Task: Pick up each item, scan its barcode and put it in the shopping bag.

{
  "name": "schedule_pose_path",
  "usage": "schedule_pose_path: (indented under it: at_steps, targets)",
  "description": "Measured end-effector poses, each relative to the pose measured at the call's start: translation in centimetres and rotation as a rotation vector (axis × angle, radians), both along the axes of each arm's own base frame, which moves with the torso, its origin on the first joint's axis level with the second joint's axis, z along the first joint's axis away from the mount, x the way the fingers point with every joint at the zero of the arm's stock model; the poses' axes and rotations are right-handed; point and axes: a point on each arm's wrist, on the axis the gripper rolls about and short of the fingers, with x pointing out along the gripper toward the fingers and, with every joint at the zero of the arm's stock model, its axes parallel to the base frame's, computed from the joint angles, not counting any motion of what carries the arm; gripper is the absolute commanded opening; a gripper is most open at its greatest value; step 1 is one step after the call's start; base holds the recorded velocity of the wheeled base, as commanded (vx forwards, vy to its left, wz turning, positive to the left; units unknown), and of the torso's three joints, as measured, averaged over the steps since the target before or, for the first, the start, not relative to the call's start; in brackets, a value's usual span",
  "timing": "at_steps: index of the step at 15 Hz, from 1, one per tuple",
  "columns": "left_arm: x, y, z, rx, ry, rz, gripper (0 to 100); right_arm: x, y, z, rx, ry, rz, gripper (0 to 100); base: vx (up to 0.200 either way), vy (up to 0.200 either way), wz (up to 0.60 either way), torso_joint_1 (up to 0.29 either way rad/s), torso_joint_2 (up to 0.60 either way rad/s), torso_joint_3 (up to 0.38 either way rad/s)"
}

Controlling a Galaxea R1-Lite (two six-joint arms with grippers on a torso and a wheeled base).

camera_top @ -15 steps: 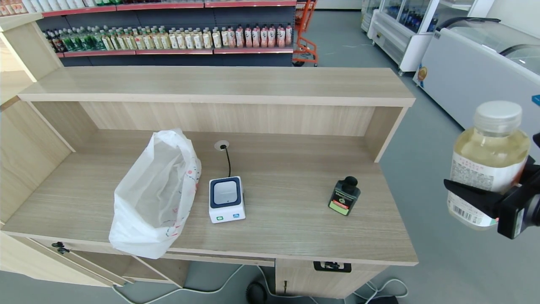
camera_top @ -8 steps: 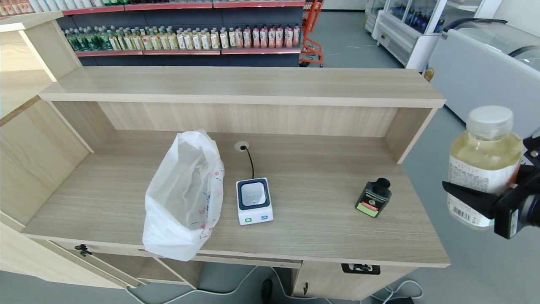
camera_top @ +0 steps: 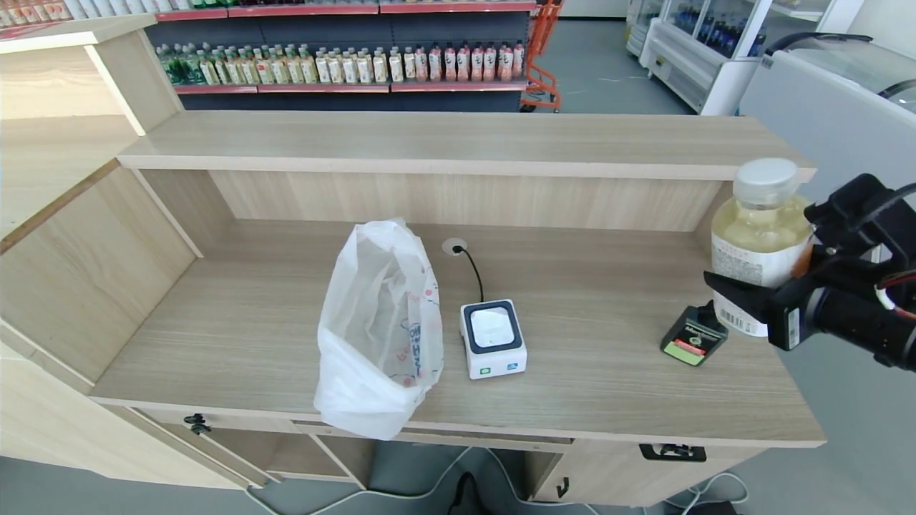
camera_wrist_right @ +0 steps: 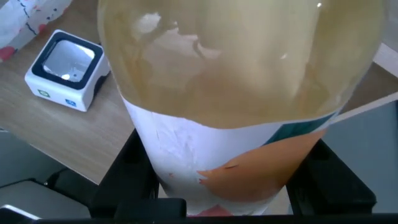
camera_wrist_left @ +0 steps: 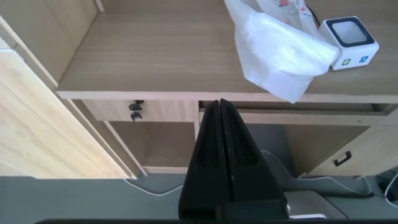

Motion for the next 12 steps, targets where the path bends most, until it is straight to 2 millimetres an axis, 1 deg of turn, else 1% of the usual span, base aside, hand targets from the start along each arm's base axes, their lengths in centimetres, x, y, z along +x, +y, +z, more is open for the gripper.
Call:
schedule_pose_path:
  at_steps: [4, 6, 9, 12]
  targets:
    - [0.0, 0.0, 0.0, 0.0, 0.0, 0.0, 0, 3.4, 1.0, -0.2, -0.053, -0.023, 0.019, 0, 0.0, 0.2, 0.0, 0.0, 0.0, 0.004]
    - [0.0, 0.0, 0.0, -0.003, 0.0, 0.0, 0, 4.7, 1.4, -0.5, -0.078, -0.051, 0.026, 0, 0.0, 0.0, 0.0, 0.0, 0.0, 0.0]
    - [0.0, 0.0, 0.0, -0.004, 0.0, 0.0, 0, 6.8, 1.9, -0.7, -0.087, -0.162, 0.053, 0, 0.0, 0.0, 0.0, 0.0, 0.0, 0.0]
    - [0.0, 0.0, 0.0, -0.004, 0.0, 0.0, 0, 8.8, 2.5, -2.1, -0.101, -0.219, 0.129, 0, 0.0, 0.0, 0.0, 0.0, 0.0, 0.0]
